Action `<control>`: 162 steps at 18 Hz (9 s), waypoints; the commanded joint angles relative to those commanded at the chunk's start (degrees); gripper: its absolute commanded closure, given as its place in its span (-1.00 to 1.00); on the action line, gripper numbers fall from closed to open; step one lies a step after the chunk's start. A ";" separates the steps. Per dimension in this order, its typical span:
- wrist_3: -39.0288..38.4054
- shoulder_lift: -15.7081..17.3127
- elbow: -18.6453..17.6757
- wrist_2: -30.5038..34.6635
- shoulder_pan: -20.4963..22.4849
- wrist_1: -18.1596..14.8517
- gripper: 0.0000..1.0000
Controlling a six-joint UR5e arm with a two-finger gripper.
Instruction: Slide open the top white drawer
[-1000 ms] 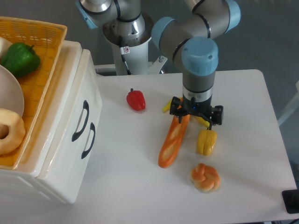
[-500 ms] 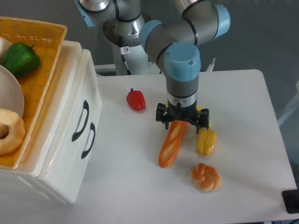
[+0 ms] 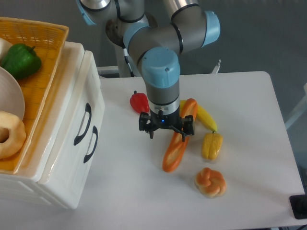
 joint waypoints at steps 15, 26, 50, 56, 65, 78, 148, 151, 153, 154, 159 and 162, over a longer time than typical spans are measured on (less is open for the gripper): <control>-10.71 2.55 0.70 -14.32 -0.97 -8.17 -1.00; -17.13 3.16 2.72 -16.36 -2.46 -15.47 -1.00; -16.09 2.55 4.48 -18.11 -4.93 -18.37 -1.00; -13.54 2.72 4.48 -18.03 -4.93 -18.37 -1.00; -11.69 2.64 4.39 -17.67 -5.02 -18.37 -1.00; -10.29 2.37 4.31 -17.50 -5.46 -18.20 -1.00; -5.63 1.14 4.66 -16.27 -5.72 -18.37 -1.00; -5.54 1.05 4.75 -15.83 -5.81 -18.20 -1.00; -5.54 1.05 4.75 -15.65 -5.63 -18.20 -1.00; -5.54 1.05 4.75 -15.39 -5.63 -18.20 -1.00; -5.27 1.05 4.92 -14.95 -5.19 -18.20 -1.00; -5.19 1.05 5.27 -14.95 -4.84 -18.20 -1.00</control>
